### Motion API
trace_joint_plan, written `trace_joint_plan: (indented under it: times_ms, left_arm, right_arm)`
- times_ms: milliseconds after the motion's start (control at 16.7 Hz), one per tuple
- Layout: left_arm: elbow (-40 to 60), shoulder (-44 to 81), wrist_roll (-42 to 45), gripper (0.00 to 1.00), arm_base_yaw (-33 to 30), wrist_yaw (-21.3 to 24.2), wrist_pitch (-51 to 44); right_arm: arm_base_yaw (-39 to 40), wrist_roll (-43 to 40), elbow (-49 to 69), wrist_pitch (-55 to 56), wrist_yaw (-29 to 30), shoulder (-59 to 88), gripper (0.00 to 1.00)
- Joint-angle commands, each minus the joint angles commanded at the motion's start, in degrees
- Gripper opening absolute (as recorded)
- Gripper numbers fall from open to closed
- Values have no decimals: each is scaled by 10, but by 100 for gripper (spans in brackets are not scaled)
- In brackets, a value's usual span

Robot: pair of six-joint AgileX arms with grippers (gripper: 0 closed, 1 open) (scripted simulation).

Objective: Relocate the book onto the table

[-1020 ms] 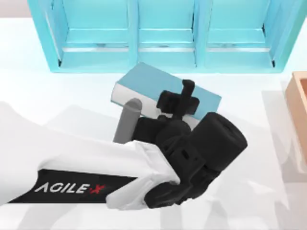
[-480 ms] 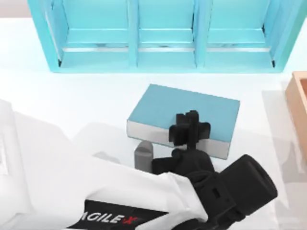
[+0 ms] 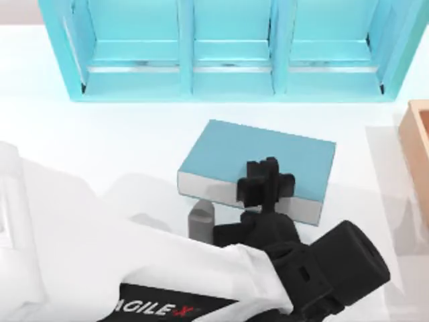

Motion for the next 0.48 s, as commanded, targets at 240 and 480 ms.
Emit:
trace_joint_plan:
  times_ms: [240,480]
  left_arm:
    - [2,-1,-7,0,-4,-3,-8]
    - [-7,15,-6,0,-2,-2,12]
  right_arm:
    - [0,0,0,0,0,0,100]
    - [0,0,0,0,0,0,100]
